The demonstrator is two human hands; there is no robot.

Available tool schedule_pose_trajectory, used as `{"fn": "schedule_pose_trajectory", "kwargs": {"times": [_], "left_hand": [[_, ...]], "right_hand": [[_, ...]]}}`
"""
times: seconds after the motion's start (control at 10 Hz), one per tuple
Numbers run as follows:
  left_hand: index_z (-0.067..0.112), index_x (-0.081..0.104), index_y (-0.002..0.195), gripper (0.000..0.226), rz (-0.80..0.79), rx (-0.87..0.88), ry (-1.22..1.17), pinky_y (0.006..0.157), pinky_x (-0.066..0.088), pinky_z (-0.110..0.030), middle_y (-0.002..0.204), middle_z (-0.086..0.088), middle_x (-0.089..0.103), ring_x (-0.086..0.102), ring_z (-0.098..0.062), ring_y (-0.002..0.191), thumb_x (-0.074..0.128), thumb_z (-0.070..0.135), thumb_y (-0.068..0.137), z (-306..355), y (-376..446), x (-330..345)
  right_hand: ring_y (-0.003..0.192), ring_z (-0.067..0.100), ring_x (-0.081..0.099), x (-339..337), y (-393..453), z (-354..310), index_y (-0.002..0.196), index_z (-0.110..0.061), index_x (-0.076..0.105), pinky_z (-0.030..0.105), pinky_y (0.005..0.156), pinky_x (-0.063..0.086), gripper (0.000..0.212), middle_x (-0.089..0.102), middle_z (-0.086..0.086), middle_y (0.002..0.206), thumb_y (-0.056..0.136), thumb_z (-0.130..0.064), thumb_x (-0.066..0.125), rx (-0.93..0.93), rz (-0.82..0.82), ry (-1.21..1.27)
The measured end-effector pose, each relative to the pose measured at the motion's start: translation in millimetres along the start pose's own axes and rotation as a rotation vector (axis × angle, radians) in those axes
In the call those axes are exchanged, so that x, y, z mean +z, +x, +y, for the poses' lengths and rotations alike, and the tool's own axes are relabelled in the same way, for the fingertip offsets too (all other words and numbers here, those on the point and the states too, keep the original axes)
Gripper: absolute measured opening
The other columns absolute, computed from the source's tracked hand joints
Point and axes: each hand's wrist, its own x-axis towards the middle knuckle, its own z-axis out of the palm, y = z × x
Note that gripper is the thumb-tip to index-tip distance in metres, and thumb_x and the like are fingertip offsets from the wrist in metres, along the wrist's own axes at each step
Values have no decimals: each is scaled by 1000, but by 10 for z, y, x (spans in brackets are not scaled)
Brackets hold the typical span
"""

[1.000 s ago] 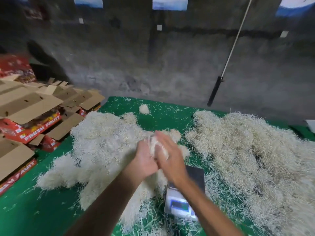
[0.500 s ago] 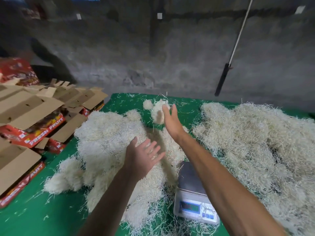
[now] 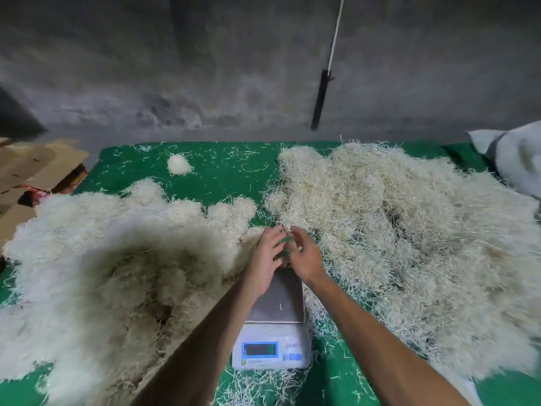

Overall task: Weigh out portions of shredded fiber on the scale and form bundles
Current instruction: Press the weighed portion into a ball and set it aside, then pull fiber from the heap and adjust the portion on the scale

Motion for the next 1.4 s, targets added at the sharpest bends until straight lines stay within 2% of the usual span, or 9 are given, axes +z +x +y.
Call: {"fn": "schedule_pose_trajectory", "kwargs": {"times": [0.2, 0.4, 0.5, 0.7, 0.8, 0.9, 1.0, 1.2, 1.4], "left_hand": [[19, 50, 146, 40, 212, 96, 287, 79, 56, -27, 128, -2, 62, 64, -14, 92, 50, 24, 106, -236, 1030, 369], [10, 35, 151, 77, 332, 302, 1120, 103, 47, -34, 149, -11, 44, 47, -26, 131, 76, 24, 88, -347, 2237, 496], [10, 14, 160, 101, 248, 216, 1202, 86, 57, -29, 152, -15, 42, 58, -26, 120, 80, 15, 83, -543, 2564, 510], [10, 50, 141, 53, 199, 122, 1015, 57, 52, -17, 122, -12, 63, 67, -20, 85, 68, 17, 91, -997, 2248, 456], [8, 61, 88, 3, 197, 102, 750, 44, 41, -25, 74, -5, 59, 53, -18, 56, 62, 6, 88, -877, 1734, 488], [17, 42, 61, 31, 190, 112, 536, 38, 25, -20, 51, 6, 39, 30, -10, 44, 56, 0, 82, -586, 1119, 507], [21, 50, 68, 15, 130, 109, 423, 44, 37, -19, 59, 9, 49, 41, -11, 51, 56, 22, 82, -272, 499, 405], [24, 54, 90, 13, 34, 105, 408, 55, 51, -12, 90, 5, 54, 65, 2, 63, 49, 20, 101, 150, -399, 138], [29, 30, 153, 67, 15, 169, 470, 112, 39, -19, 152, 11, 41, 43, -8, 141, 57, 0, 99, 243, -925, 80]], "right_hand": [[101, 9, 67, -317, 733, 475, 152, -16, 42, 6, 76, 49, 44, 62, 1, 131, 108, -19, 49, -1, -47, -88], [66, 3, 62, -331, 1389, 976, 127, -16, 58, 18, 57, 57, 24, 66, -6, 97, 106, -12, 47, 74, 46, -68], [55, 0, 61, -257, 1284, 1328, 108, -17, 64, 19, 47, 50, 18, 67, 0, 79, 106, -11, 47, 100, 67, -49], [59, 18, 63, -328, 892, 1578, 103, -15, 62, 35, 53, 57, 21, 67, 5, 79, 109, -16, 41, 111, 22, -2], [53, 15, 50, -370, 732, 1348, 100, -14, 59, 35, 52, 48, 33, 57, 4, 72, 111, -37, 37, 321, 46, 229], [65, 15, 48, -457, 494, 1002, 109, -5, 62, 35, 67, 46, 56, 50, 0, 75, 108, -53, 33, 468, 27, 440], [139, 34, 45, -490, 219, 732, 159, -19, 32, 57, 115, 33, 76, 43, 14, 154, 103, -69, 22, 562, -94, 607], [151, 40, 27, -518, -105, 145, 162, -35, 23, 64, 118, 26, 86, 21, 10, 168, 91, -79, 45, 683, -39, 1099], [143, 31, 43, -506, -476, -391, 156, -13, 35, 53, 119, 33, 112, 41, 10, 158, 68, -71, 73, 321, -118, 750]]}}
